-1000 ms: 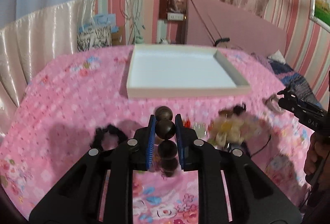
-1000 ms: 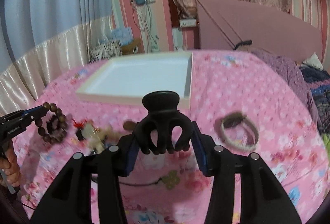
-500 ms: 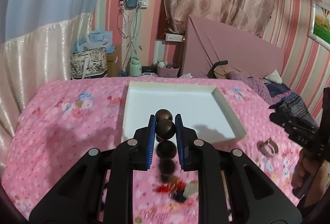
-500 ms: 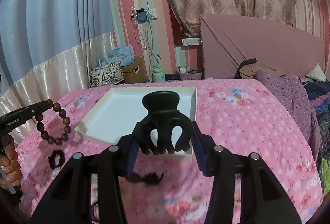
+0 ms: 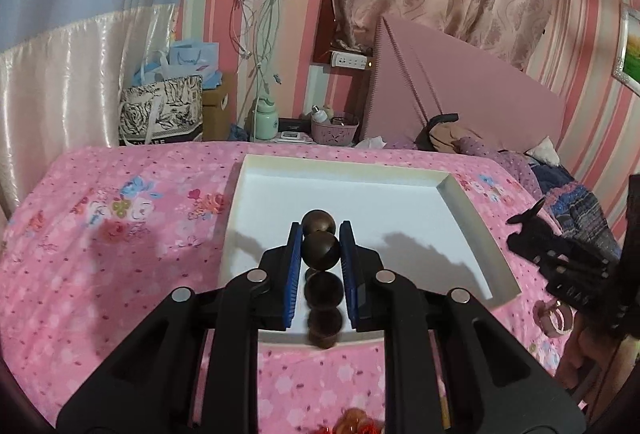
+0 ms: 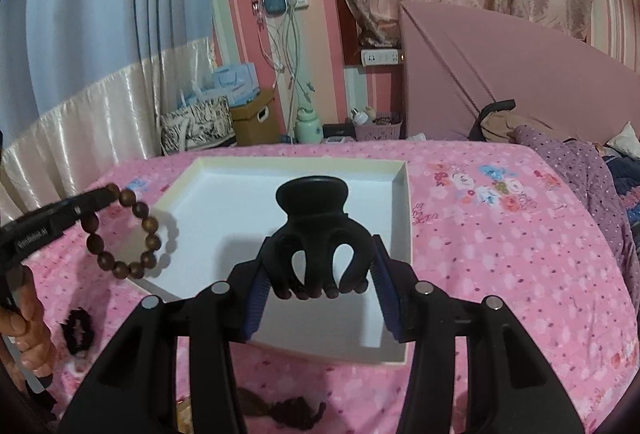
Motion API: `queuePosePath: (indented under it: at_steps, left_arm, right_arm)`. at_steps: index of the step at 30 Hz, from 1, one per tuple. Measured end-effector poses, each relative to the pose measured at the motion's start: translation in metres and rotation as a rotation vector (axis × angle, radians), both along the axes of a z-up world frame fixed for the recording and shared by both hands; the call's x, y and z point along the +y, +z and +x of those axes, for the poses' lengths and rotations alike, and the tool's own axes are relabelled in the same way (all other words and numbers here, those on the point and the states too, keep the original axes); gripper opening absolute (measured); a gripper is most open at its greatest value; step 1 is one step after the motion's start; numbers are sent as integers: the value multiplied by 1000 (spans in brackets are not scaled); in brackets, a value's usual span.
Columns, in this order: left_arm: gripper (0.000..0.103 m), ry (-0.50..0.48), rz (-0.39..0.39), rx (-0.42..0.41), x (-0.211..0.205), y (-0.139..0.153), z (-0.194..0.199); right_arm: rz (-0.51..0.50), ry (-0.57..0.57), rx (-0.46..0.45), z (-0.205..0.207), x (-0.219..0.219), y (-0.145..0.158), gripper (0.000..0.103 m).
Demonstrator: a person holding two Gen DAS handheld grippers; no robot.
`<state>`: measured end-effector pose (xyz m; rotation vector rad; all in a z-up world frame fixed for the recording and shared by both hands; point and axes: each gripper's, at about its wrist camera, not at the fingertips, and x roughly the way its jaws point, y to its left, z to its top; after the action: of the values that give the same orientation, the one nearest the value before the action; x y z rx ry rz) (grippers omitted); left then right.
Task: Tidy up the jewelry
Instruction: 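Carry the bracelet into the tray with the left tool while the right tool carries the claw clip there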
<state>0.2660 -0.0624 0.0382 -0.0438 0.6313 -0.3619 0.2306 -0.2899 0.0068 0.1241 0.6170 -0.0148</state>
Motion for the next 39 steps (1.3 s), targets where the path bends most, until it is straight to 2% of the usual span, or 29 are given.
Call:
queuePosePath:
  at_steps: [4,8,16,20,23,25,32,35,39]
  left_arm:
    - [17,14,19,-3,-1,-17,8]
    - [17,58,73,17,2,-35,14]
    - [17,112,89,26,18,-45,22]
    - [17,149,109,69,25,-54,31]
    - [17,144,133,109,23,-65,35]
    - [17,145,156,109,21,-70,36]
    - [17,144,165,122,20,-74,38]
    - [17,140,213,109,12,-78,38]
    - [17,128,236,116,5,-83,38]
  right_arm:
    - [2,-2,23,7,-2,-17,47]
    - [-27,1,48,13,0,-28,47]
    - [-54,-7,102,18,0,-48,47]
    - [-52,-7,117,20,-2,-53,48]
    - [-50,-8,128,21,-4,-57,48]
    - [-54,-8,137,22,-4,-59,48]
    - [-64,-4,152,22,-1,-65,48]
    - [-78,-6,152,22,1,-65,48]
    - [-89,-5,157,24,3,-67,48]
